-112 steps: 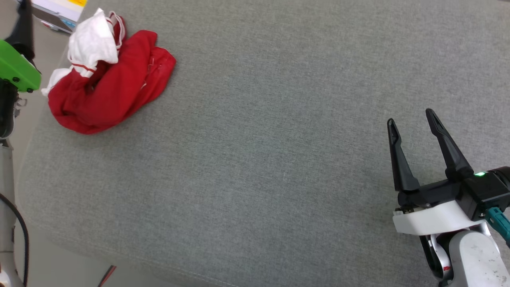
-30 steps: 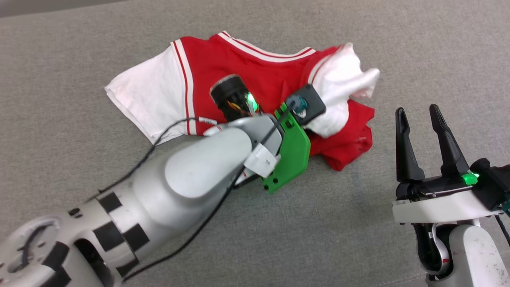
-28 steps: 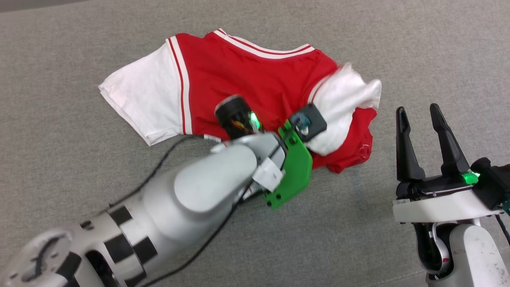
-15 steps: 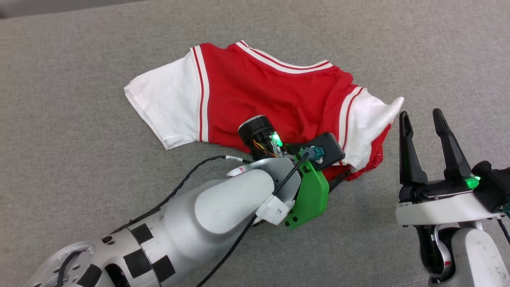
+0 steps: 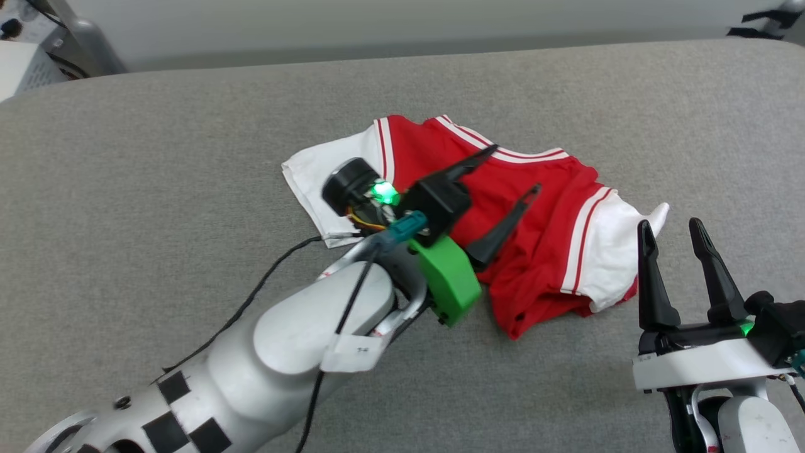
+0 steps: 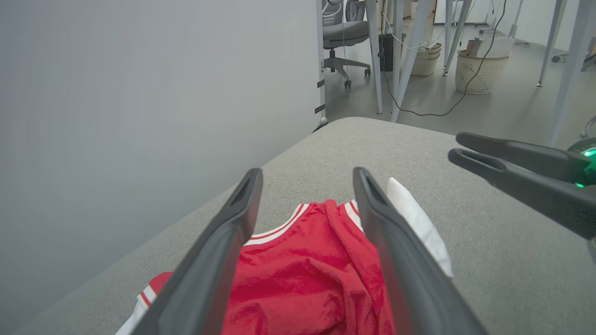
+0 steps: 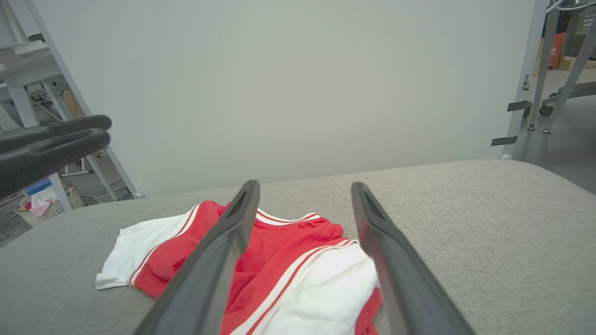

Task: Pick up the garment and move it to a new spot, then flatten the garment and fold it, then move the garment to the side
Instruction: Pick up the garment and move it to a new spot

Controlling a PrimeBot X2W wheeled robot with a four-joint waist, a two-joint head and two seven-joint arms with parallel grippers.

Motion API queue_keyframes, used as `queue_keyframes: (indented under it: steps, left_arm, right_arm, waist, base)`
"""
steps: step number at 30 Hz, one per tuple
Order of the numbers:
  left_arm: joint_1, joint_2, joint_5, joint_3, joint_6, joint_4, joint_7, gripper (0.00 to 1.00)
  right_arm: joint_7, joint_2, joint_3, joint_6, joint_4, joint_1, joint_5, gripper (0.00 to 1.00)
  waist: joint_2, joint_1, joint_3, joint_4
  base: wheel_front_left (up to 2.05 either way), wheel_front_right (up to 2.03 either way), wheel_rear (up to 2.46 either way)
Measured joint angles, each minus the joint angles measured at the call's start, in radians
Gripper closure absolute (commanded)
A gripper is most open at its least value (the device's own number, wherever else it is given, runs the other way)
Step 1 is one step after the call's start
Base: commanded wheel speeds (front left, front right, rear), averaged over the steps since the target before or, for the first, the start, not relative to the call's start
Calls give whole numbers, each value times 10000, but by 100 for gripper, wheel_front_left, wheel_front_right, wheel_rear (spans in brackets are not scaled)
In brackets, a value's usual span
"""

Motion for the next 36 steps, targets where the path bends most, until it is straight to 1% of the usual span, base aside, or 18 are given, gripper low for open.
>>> queue_keyframes:
  steps: [2, 5, 8, 11, 13, 15, 17, 19, 22, 25, 30, 36]
  left_arm:
    - [309, 380, 13, 353, 493, -207, -326, 0]
    - [971, 817, -127, 976, 1014, -619, -621, 0]
    - [1609, 1260, 12, 1440, 1561, -880, -704, 0]
    - [2341, 1684, 232, 2313, 2217, -1338, -759, 0]
    - [2942, 1896, 573, 3166, 2654, -1793, -761, 0]
    - [3591, 2006, 918, 3919, 2955, -2140, -761, 0]
    - [4328, 2019, 1154, 4704, 3137, -2431, -759, 0]
    - [5082, 1994, 1526, 5536, 3216, -2683, -761, 0]
    - [6041, 1797, 2033, 6604, 3204, -2901, -761, 0]
    - [6914, 1390, 2437, 7486, 2999, -3016, -761, 0]
    - [8170, 589, 3262, 8518, 2406, -2930, -761, 0]
    - [8955, -144, 4167, 9191, 1615, -2656, -761, 0]
  right_arm:
    - [0, -2, -75, 0, 25, 124, -10, 0]
    - [0, -2, -150, 0, 40, 310, -102, 0]
    - [0, -2, -205, 0, 61, 411, -176, 0]
    - [0, -2, -267, 0, 86, 423, -190, 0]
    - [0, 0, -301, 0, 98, 450, -213, 0]
    - [0, 0, -328, 0, 107, 509, -251, 0]
    - [0, 0, -326, 0, 134, 553, -261, 0]
    - [0, 0, -334, 0, 165, 580, -263, 0]
    - [0, 0, -332, 0, 226, 602, -274, 0]
    - [0, 0, -320, 0, 341, 663, -303, 0]
    - [0, 0, -343, 0, 585, 828, -357, 0]
    - [0, 0, -313, 0, 792, 1060, -460, 0]
  waist:
    - [0, 0, -209, 175]
    - [0, 0, -465, 428]
    - [0, 0, -687, 658]
    - [0, 0, -871, 849]
    - [0, 0, -980, 960]
    - [0, 0, -1053, 1044]
    - [0, 0, -1119, 1111]
    - [0, 0, -1184, 1169]
    - [0, 0, -1275, 1225]
    - [0, 0, -1378, 1251]
    - [0, 0, -1567, 1256]
    - [0, 0, -1778, 1294]
  base:
    - [0, 0, 0]
    - [0, 0, 0]
    - [0, 0, 0]
    - [0, 0, 0]
    - [0, 0, 0]
    - [0, 0, 0]
    - [0, 0, 0]
    - [0, 0, 0]
    - [0, 0, 0]
    - [0, 0, 0]
    - [0, 0, 0]
    - [0, 0, 0]
